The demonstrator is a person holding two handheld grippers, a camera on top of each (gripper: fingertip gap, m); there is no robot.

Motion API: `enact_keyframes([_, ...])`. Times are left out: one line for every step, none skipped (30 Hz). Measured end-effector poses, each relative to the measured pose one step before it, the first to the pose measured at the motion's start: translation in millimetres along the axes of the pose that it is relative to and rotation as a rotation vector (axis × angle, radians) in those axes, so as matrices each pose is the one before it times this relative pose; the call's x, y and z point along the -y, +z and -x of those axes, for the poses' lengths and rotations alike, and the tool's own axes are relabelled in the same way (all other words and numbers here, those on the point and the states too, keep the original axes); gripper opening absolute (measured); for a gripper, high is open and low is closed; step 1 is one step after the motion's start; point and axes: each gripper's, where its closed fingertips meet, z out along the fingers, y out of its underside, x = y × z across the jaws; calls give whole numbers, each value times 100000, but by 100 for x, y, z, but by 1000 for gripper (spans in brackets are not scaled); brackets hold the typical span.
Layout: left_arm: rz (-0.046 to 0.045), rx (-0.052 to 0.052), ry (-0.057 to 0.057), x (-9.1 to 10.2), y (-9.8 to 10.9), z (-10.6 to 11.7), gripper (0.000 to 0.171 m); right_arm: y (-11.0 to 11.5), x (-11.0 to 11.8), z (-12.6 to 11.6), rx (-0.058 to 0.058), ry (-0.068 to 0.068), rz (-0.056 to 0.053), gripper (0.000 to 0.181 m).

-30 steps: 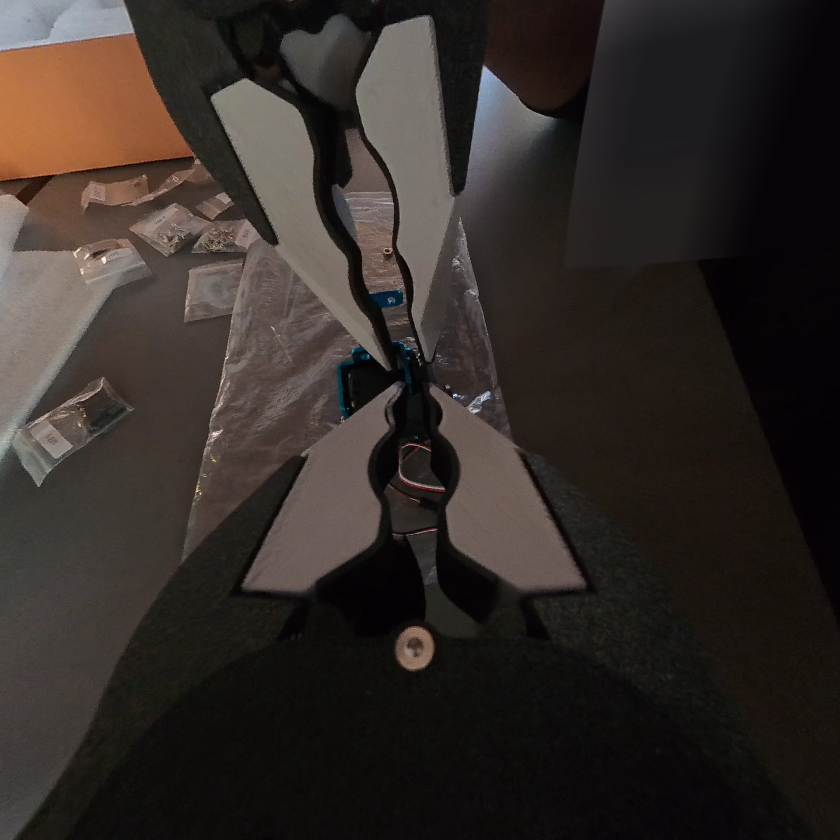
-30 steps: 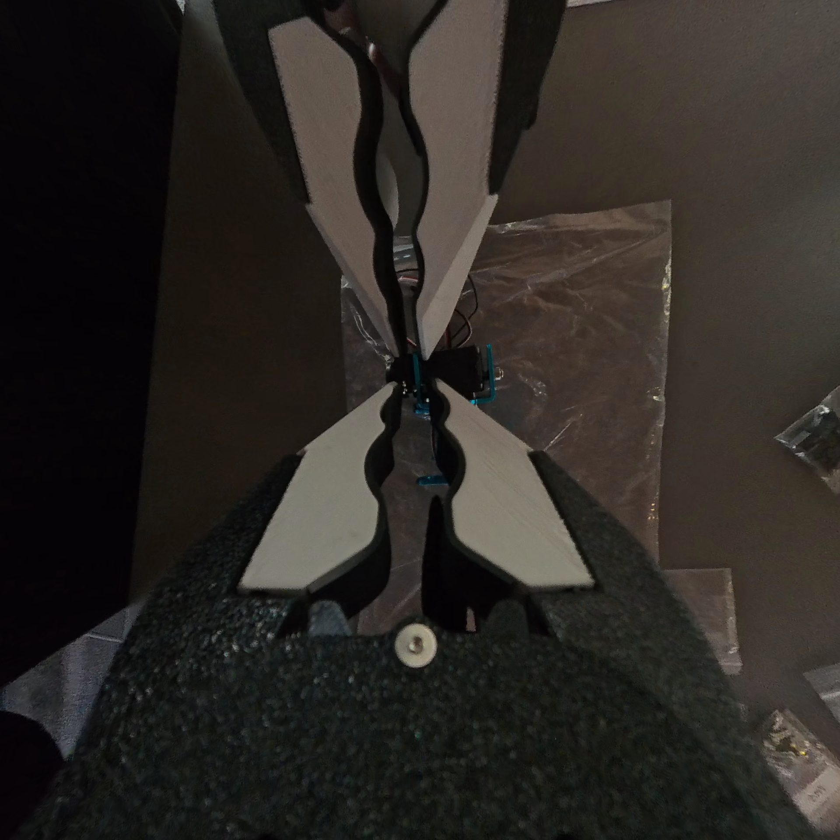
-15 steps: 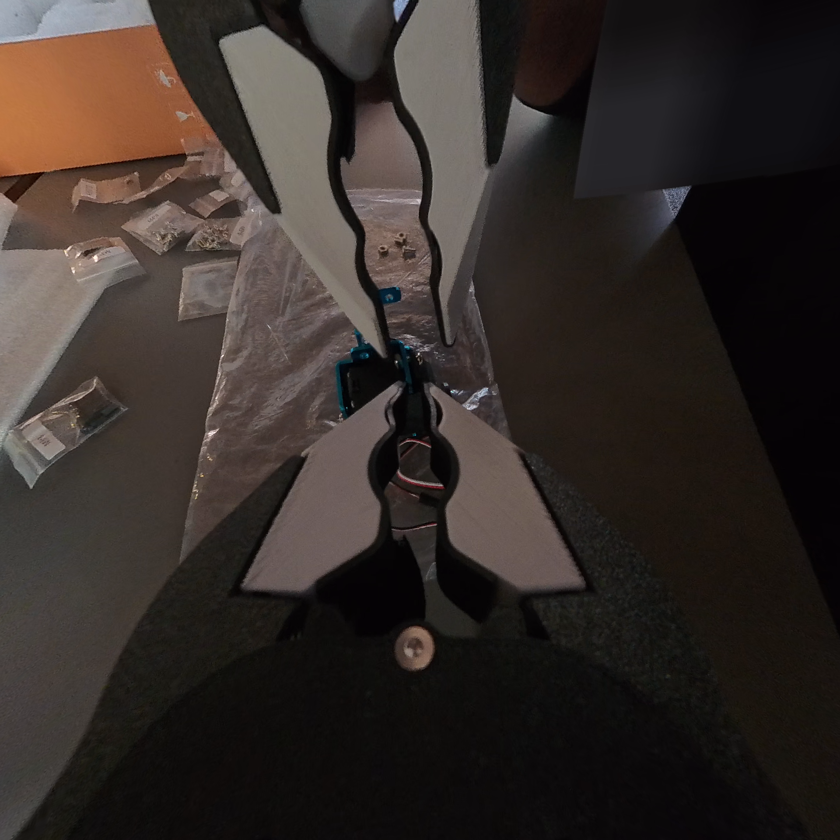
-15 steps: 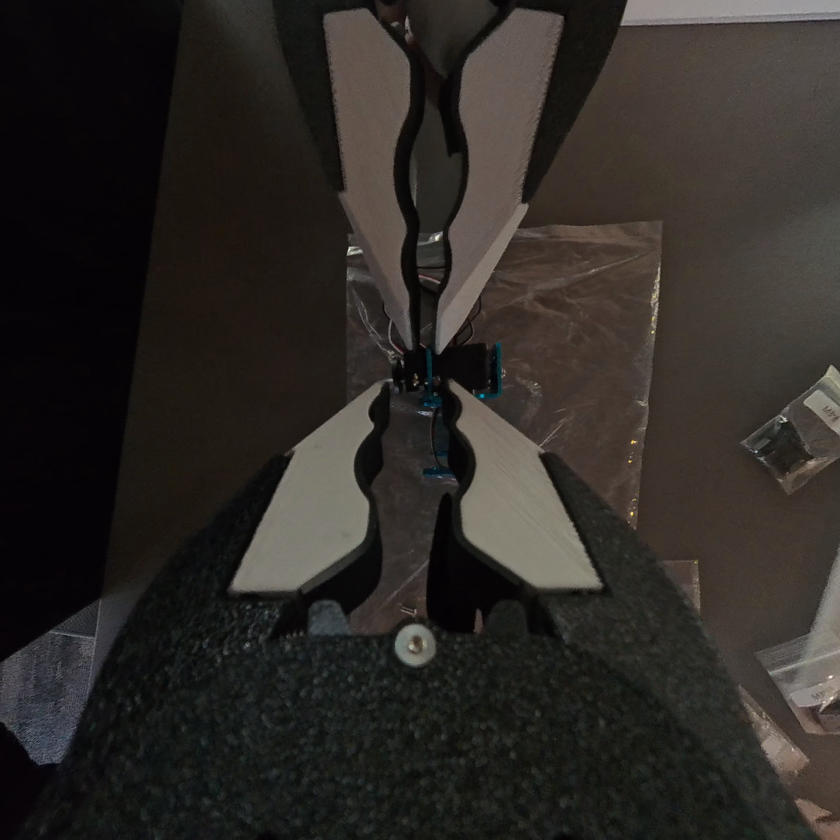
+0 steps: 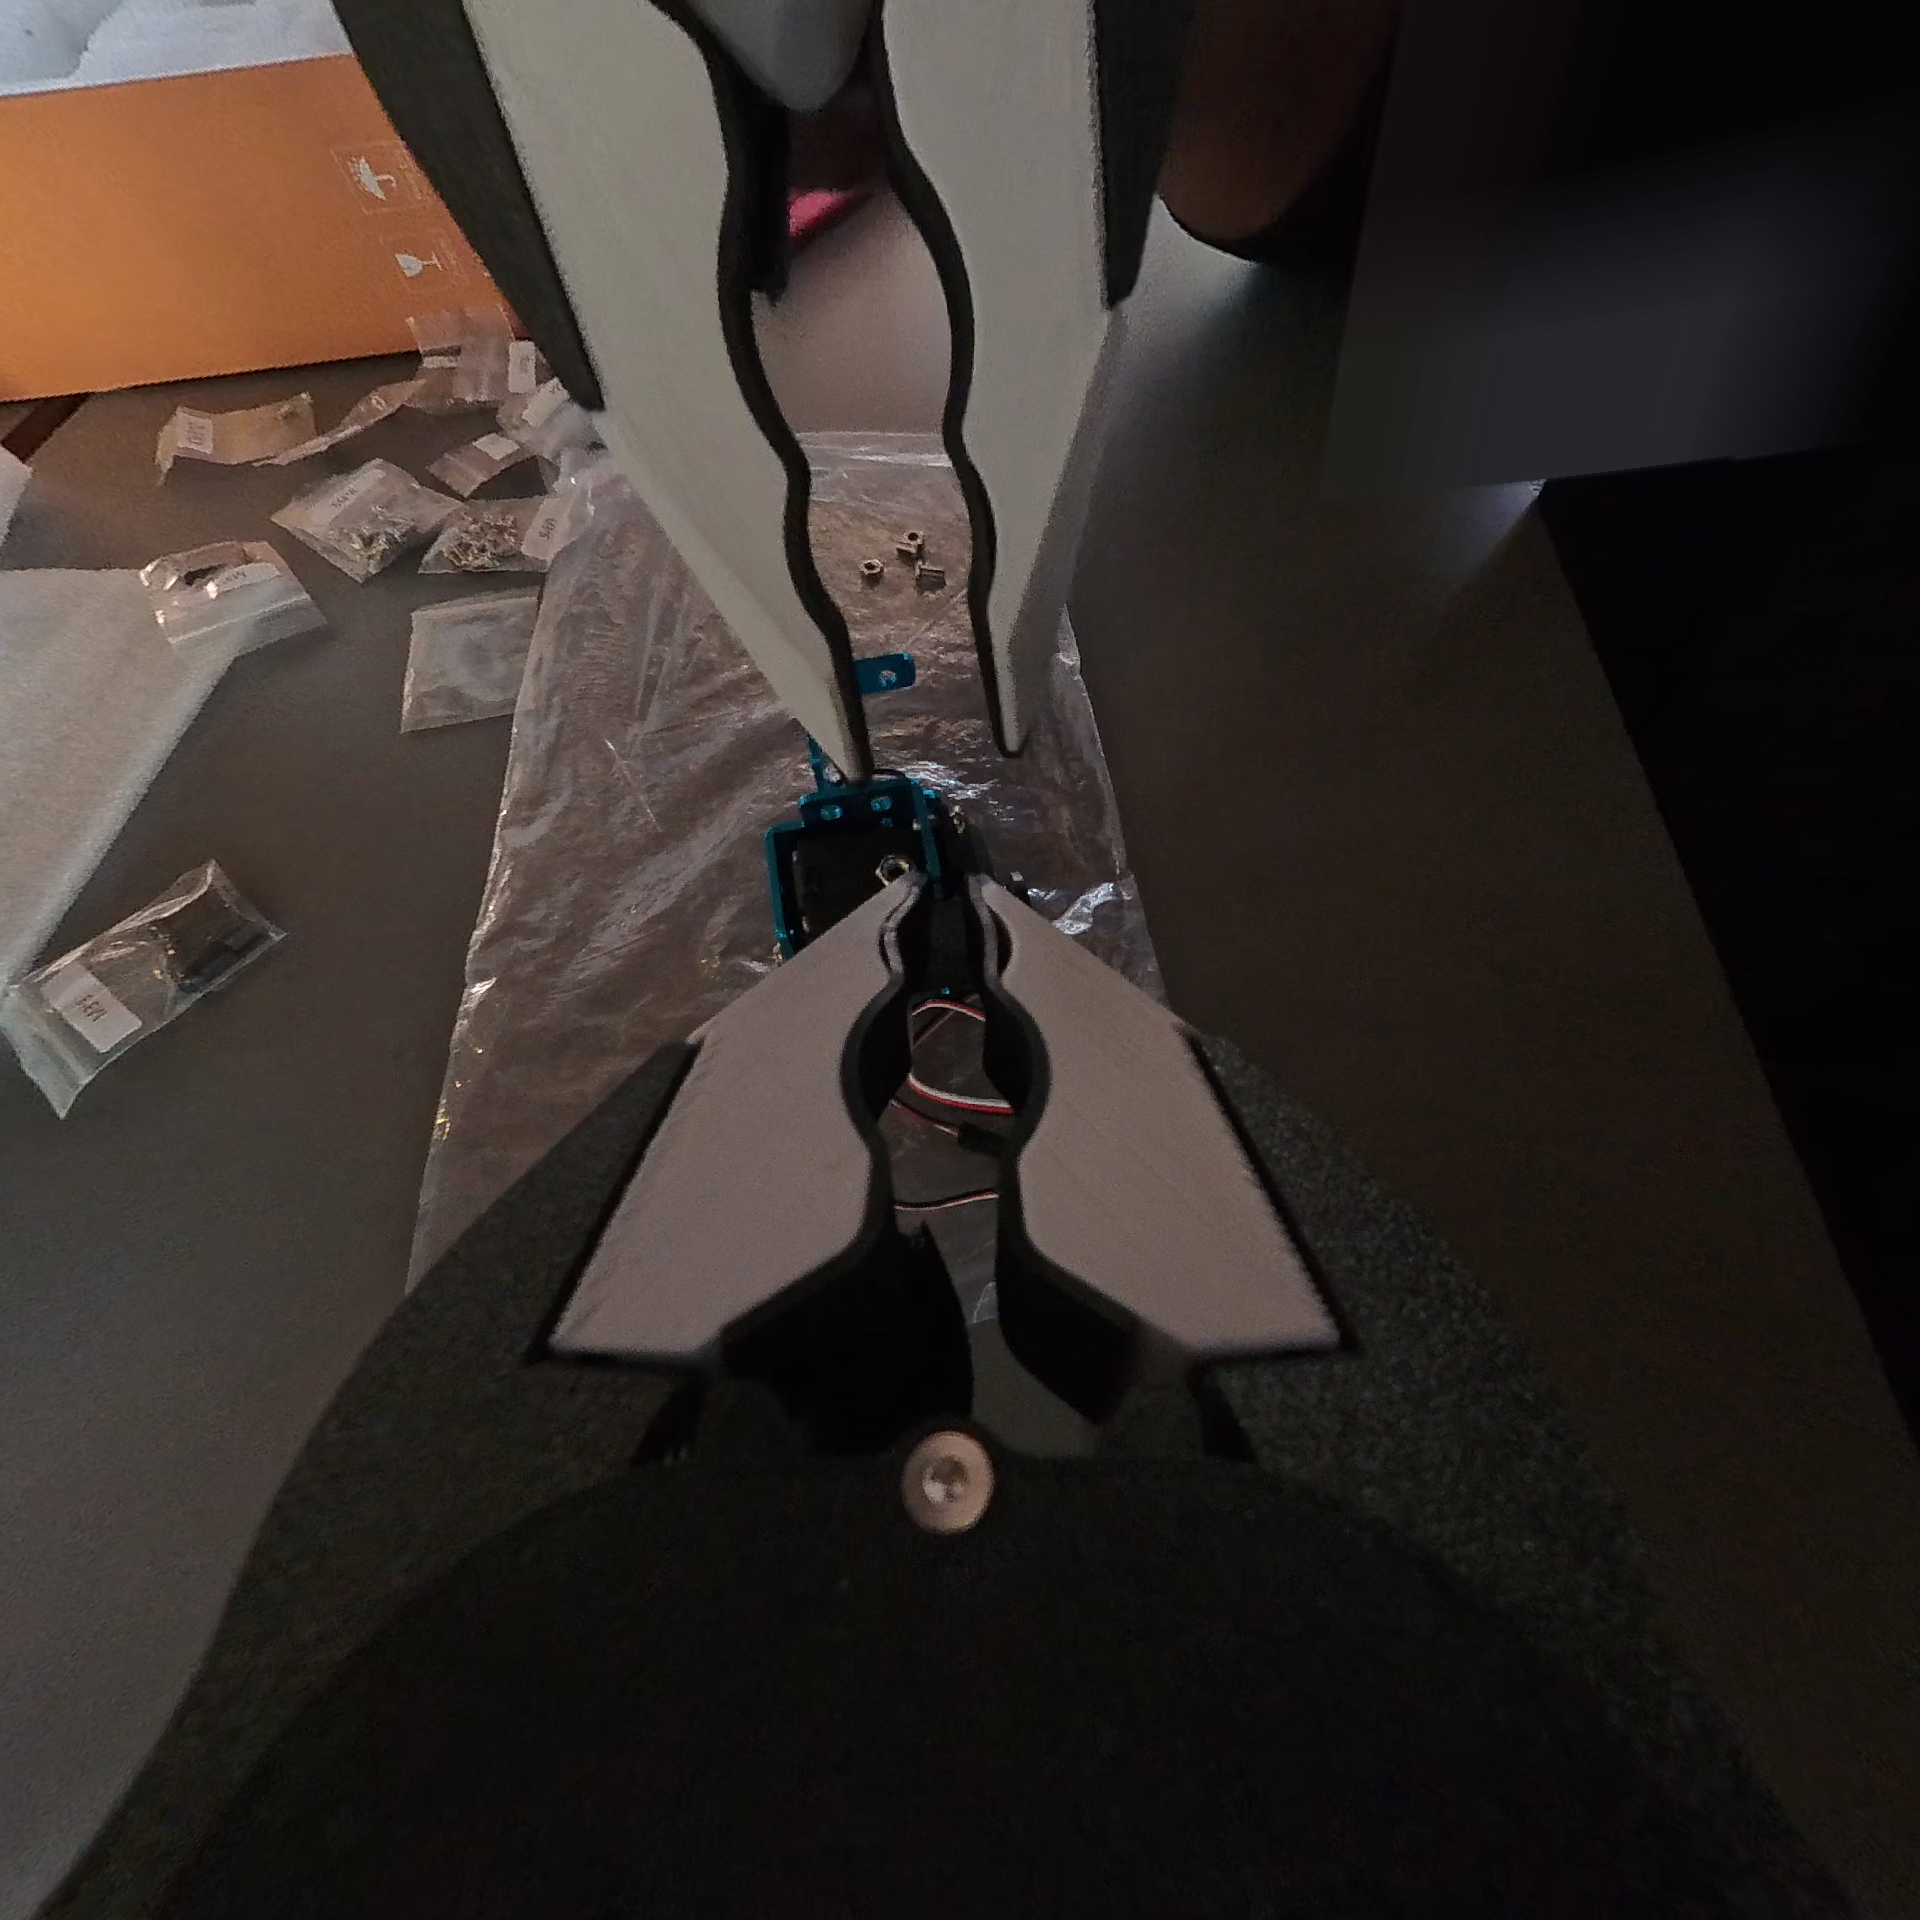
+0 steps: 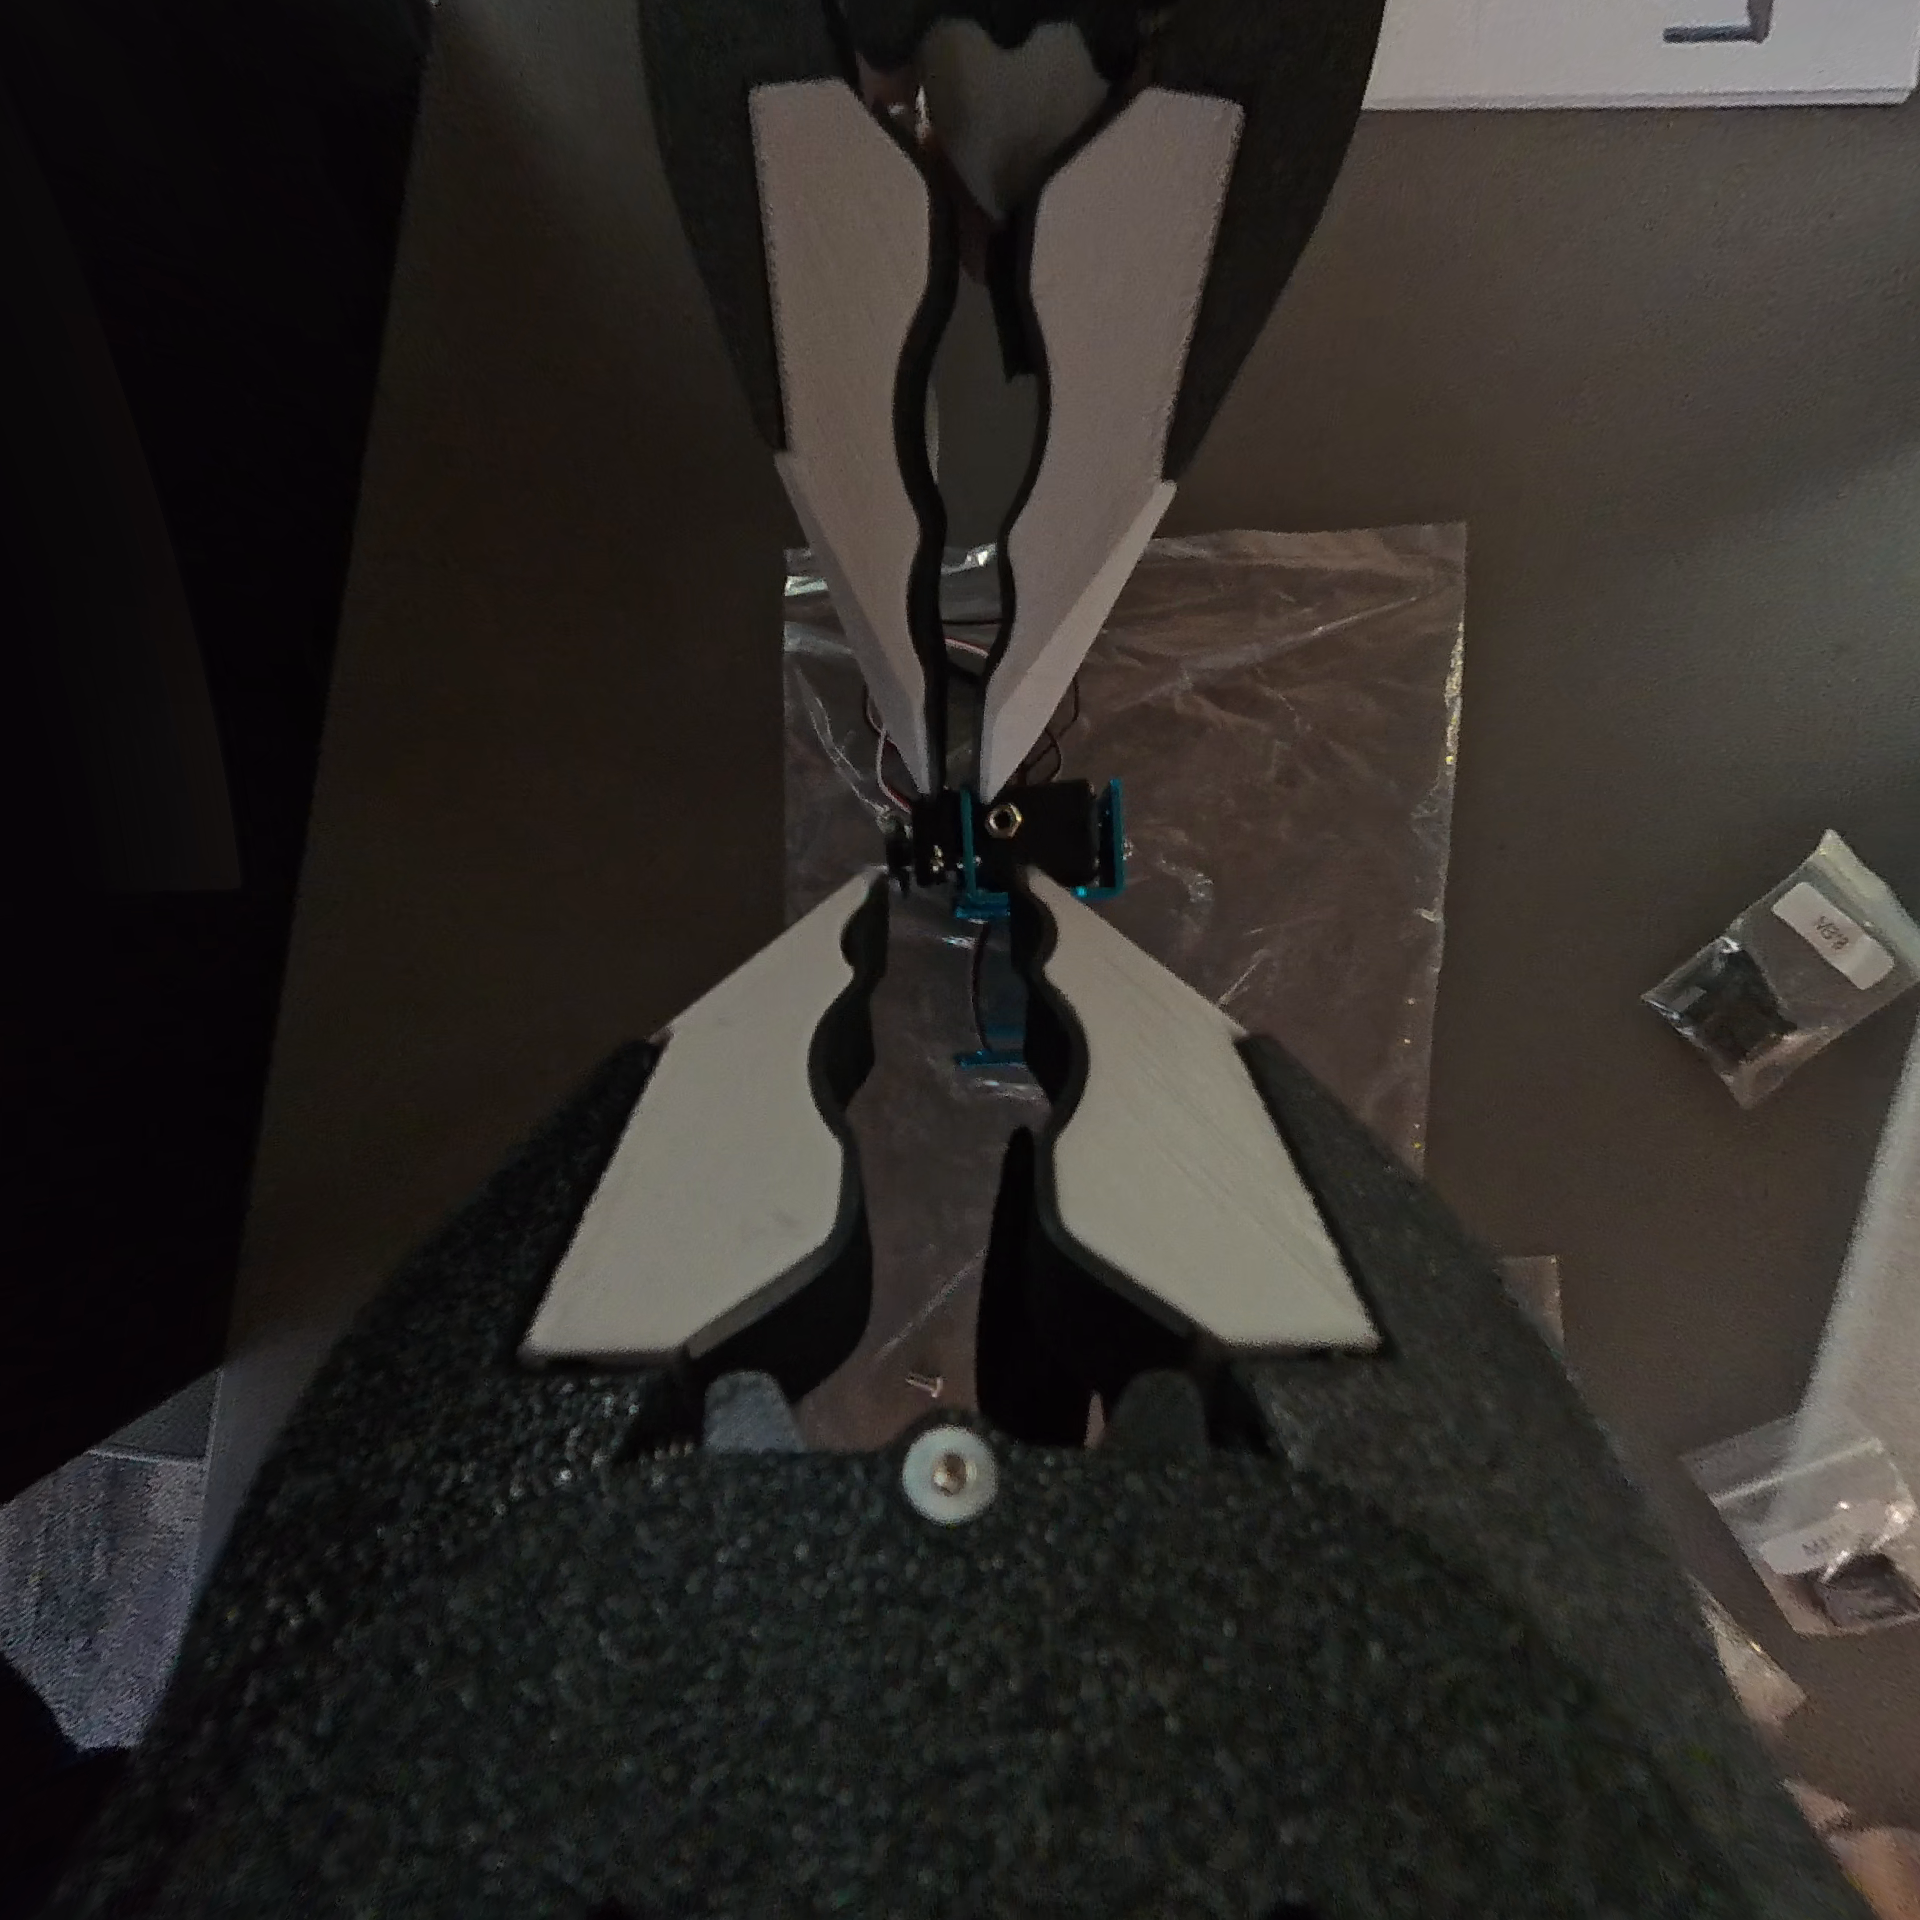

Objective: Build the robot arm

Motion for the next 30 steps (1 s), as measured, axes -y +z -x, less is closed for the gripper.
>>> enact_keyframes([-119,-10,5,-1,-2,8,6,-54,-34,-177,-1197,-454,-21,22])
enact_keyframes([-120,-54,-104,8,15,7,6,-52,147,6,-46,-293,-1088,22])
enact_keyframes([-59,60,-310,19,5,18,6,28,151,114,902,23,-1006,22])
enact_keyframes([-63,49,-580,20,7,20,6,79,61,-123,-740,-148,-225,23])
enact_keyframes([-52,-244,-835,-1,-26,17,6,67,39,-304,-2212,-802,-128,25])
enact_keyframes([-22,-422,-854,5,-113,89,5,70,64,-95,-959,-914,-395,25])
enact_keyframes([-530,-279,-631,104,-257,197,6,71,68,94,378,-455,-487,25])
enact_keyframes([-1148,-387,-478,205,-342,207,7,72,71,51,272,-62,-459,25])
enact_keyframes([-1385,-458,-521,256,-348,189,8,111,82,174,1156,114,-557,25])
enact_keyframes([-1372,-980,-438,235,-290,50,9,163,204,280,1915,255,-1119,25])
enact_keyframes([-371,-1927,60,90,-175,-188,8,191,220,61,611,178,-959,26])
enact_keyframes([969,-1304,741,-103,-67,-184,9,228,166,131,882,-68,-616,25])
enact_keyframes([1110,-302,1381,-159,-59,-65,9,240,21,360,2229,-340,292,26])
enact_keyframes([696,82,1348,-138,-84,31,9,191,63,39,127,-558,-48,27])
enact_keyframes([606,336,351,-141,-109,170,9,183,24,-18,34,-303,-58,27])
enact_keyframes([312,-601,-512,-85,-121,90,9,241,-122,20,788,308,889,28])
enact_keyframes([5,-1482,-805,-41,-147,-22,9,259,-148,-115,255,755,841,32])
enact_keyframes([-154,-853,-878,-11,-126,63,9,125,276,-85,712,982,-1704,35])
enact_keyframes([-285,-801,-753,-2,-118,47,9,99,116,-82,740,838,-342,38])
enact_keyframes([73,-1354,-613,-81,-73,-53,9,42,203,-1,613,115,-861,46])
enact_keyframes([167,-362,-396,-88,-68,82,10,-78,354,61,172,-1013,-2012,51])
enact_keyframes([-498,212,-50,5,-101,129,11,-222,347,-62,-888,-1512,-2571,52])
enact_keyframes([-445,-279,-220,25,-99,62,10,-268,158,-182,-1307,-952,-1775,49])
enact_keyframes([293,62,-632,-70,-56,129,11,-225,-38,-149,-441,351,-460,47])
enact_keyframes([461,209,-531,-123,-16,157,12,-147,-111,-102,128,1103,290,47])
enact_keyframes([546,-455,-268,-179,8,28,13,-89,-82,-79,-50,801,63,47])
enact_keyframes([959,-477,-265,-255,50,26,14,-45,-123,-140,-764,39,461,47])
enact_keyframes([1217,-292,-372,-293,90,35,14,5,-202,-329,-2309,-372,987,47])
enact_keyframes([1078,-478,-346,-270,127,-9,15,53,-282,-483,-3151,-403,1459,47])
enact_keyframes([720,214,36,-183,104,57,15,99,-273,-364,-2274,-253,1417,48])
